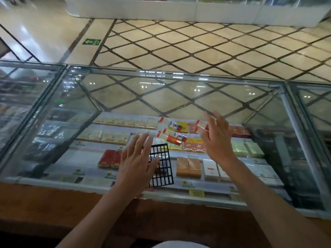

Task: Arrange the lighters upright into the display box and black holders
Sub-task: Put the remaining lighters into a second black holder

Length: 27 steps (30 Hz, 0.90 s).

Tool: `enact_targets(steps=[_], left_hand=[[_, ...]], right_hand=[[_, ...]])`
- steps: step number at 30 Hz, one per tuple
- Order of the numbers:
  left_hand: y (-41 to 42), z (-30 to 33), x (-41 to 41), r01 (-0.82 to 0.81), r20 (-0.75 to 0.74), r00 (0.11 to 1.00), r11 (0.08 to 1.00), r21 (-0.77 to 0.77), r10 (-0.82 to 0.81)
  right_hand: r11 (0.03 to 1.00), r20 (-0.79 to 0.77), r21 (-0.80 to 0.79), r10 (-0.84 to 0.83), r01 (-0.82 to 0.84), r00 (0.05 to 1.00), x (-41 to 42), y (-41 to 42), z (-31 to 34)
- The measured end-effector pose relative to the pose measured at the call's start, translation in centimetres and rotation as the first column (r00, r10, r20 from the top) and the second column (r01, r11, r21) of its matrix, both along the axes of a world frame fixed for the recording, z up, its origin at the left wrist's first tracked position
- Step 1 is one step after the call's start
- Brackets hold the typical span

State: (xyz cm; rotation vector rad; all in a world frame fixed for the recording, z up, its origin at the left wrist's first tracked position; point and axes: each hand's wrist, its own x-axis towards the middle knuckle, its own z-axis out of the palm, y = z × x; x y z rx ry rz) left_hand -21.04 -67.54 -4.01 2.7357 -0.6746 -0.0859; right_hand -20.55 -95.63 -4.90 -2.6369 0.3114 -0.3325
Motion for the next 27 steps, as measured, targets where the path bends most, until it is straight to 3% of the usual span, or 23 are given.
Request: enact_targets(steps=[2, 5, 11, 19, 23, 27], left_hand=[[-1.7, 0.5, 2.4, 0.061, -0.042, 0.997, 0.998, 0.030, -0.060], [-4.2, 0.8, 5.5, 0.160, -0.111, 0.983, 0.981, 0.108, -0.148], [-5.8, 0.2, 9.4, 0.190, -0.234, 0.960, 0.972, 0.136, -0.154], [-2.6, -0.3, 11.4, 0.150, -0.262, 0.957, 0.986, 0.076, -0.126], [-0.6, -1.3, 11.6, 0.163, -0.210, 0.968, 0.980, 0.114, -0.136], [-1.1, -0.9, 11.9, 0.278, -0.093, 0.959, 0.953, 0.119, -0.268]], right_hand=[[0.998, -0.123, 0.014, -0.058, 0.060, 0.991, -0.6, -1.2, -0.5], [0.998, -0.230, -0.045, 0.032, -0.044, 0.973, -0.7, 0.2, -1.3], [0.995, -0.234, 0.096, 0.060, -0.038, 0.970, 2.4, 5.8, -0.5], [0.979, -0.263, 0.066, 0.205, -0.194, 0.943, 3.9, 9.3, -0.7], [0.963, -0.203, 0.120, 0.261, -0.240, 0.944, 3.6, 10.0, -0.6], [0.974, -0.018, 0.185, 0.136, -0.130, 0.991, 0.9, 8.6, -0.5]])
